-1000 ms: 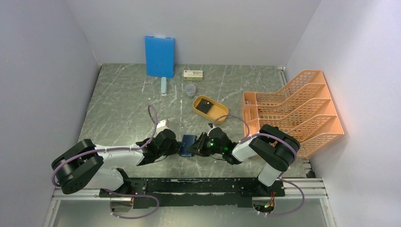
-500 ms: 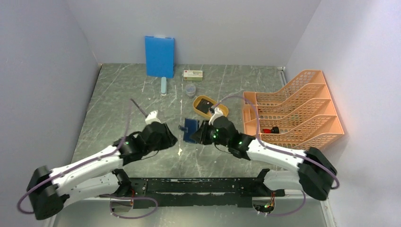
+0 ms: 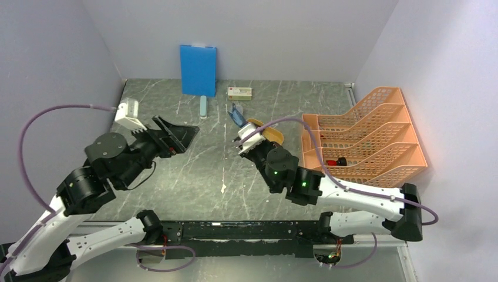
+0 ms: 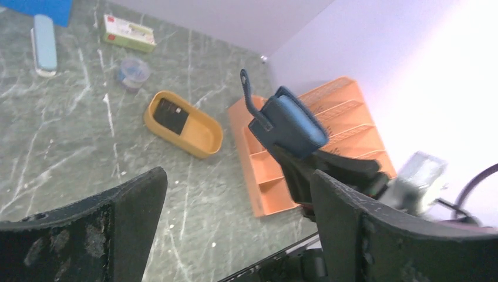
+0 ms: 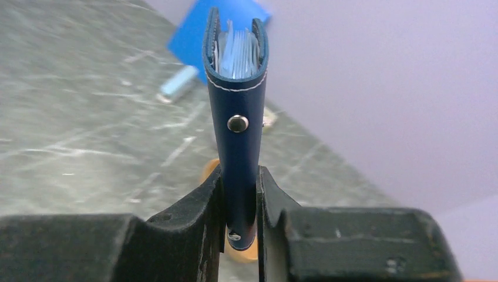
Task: Put the credit cards into the card holder
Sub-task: Adjust the card holder.
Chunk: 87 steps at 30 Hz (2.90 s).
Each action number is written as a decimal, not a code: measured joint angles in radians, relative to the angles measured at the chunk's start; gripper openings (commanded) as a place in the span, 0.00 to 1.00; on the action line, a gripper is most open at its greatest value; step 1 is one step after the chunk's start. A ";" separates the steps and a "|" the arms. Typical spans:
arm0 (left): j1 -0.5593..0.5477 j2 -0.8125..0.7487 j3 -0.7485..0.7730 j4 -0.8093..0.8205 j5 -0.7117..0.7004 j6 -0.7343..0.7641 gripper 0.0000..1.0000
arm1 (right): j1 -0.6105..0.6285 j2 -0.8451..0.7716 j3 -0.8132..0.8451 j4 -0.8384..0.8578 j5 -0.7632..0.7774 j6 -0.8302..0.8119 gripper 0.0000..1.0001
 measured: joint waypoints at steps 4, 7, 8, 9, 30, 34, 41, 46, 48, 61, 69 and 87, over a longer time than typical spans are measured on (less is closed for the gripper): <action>0.000 -0.027 0.022 0.035 0.029 0.049 0.97 | 0.040 0.061 -0.066 0.275 0.139 -0.408 0.00; 0.000 -0.045 0.012 0.081 0.086 0.074 0.97 | 0.069 0.120 -0.095 0.497 0.193 -0.678 0.00; 0.000 -0.042 0.011 0.091 0.101 0.080 0.97 | 0.081 0.142 -0.105 0.581 0.204 -0.770 0.00; 0.000 -0.034 0.011 0.101 0.119 0.083 0.97 | 0.092 0.162 -0.114 0.651 0.212 -0.848 0.00; 0.000 0.155 0.006 0.193 0.233 0.005 0.97 | 0.232 0.330 -0.170 1.229 0.206 -1.509 0.00; 0.000 0.177 -0.006 0.216 0.266 -0.044 0.89 | 0.232 0.330 -0.170 1.239 0.206 -1.523 0.00; 0.000 0.168 -0.102 0.271 0.309 -0.118 0.72 | 0.232 0.330 -0.170 1.240 0.207 -1.527 0.00; 0.000 0.158 -0.114 0.290 0.311 -0.140 0.70 | 0.233 0.330 -0.170 1.241 0.208 -1.527 0.00; 0.000 0.151 -0.115 0.294 0.309 -0.146 0.72 | 0.235 0.330 -0.170 1.244 0.208 -1.531 0.00; 0.000 0.141 -0.117 0.322 0.283 -0.171 0.43 | 0.246 0.344 -0.169 1.258 0.211 -1.542 0.00; -0.002 0.142 -0.123 0.354 0.290 -0.186 0.05 | 0.248 0.347 -0.164 1.258 0.223 -1.542 0.19; -0.004 0.045 -0.091 0.148 0.132 0.060 0.05 | 0.356 0.066 0.230 -0.198 0.045 -0.243 1.00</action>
